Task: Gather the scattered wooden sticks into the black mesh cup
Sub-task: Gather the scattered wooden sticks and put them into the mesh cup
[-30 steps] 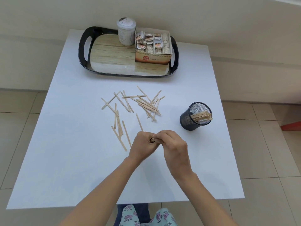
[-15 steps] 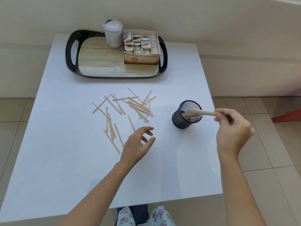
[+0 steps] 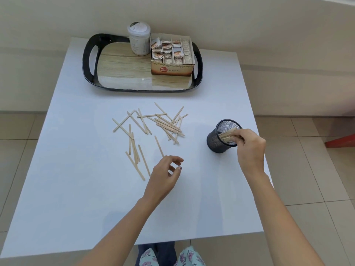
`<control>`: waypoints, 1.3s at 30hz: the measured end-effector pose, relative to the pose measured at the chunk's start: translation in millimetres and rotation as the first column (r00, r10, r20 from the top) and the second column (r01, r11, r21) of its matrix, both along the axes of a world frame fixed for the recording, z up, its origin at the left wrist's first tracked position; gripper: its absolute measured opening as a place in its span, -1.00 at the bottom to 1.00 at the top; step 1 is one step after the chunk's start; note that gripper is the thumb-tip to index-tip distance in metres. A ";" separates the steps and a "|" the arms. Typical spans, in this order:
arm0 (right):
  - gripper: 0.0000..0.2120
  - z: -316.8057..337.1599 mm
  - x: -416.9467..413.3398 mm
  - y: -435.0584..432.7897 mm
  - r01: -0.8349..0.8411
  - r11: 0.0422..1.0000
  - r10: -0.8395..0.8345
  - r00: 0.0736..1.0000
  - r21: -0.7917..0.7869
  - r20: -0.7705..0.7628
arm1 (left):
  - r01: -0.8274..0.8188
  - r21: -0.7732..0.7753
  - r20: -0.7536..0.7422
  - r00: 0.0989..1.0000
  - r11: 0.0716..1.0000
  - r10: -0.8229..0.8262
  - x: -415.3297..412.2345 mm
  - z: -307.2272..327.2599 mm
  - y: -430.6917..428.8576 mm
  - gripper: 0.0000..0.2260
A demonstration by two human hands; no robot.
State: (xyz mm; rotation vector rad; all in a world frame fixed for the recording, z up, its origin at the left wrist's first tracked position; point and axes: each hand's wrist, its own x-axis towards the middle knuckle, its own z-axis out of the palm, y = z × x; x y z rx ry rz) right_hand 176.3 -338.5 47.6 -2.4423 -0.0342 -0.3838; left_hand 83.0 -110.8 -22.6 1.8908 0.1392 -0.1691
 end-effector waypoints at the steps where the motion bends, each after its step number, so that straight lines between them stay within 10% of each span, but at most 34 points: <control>1: -0.78 -2.2 0.7 0.3 -0.023 0.999 0.023 1.000 -0.030 -0.007 | -0.001 -0.002 0.000 1.000 1.000 0.001 0.4 0.0 0.1 -0.81; 14: -0.75 0.8 14.2 -1.9 -0.038 0.901 0.062 0.997 -0.432 0.043 | -0.002 0.022 0.017 1.000 1.000 0.002 0.6 -1.7 2.6 -0.79; 28: -0.73 8.4 50.2 9.4 -0.374 0.424 -0.039 0.903 -0.825 -0.429 | -0.027 0.010 -0.018 0.999 1.000 0.028 -3.3 -0.6 6.6 -0.72; 39: -0.66 13.3 49.8 13.1 -0.438 0.455 -0.142 0.824 -0.776 -0.548 | -0.049 -0.002 -0.021 0.999 0.999 0.049 -5.1 0.6 7.1 -0.69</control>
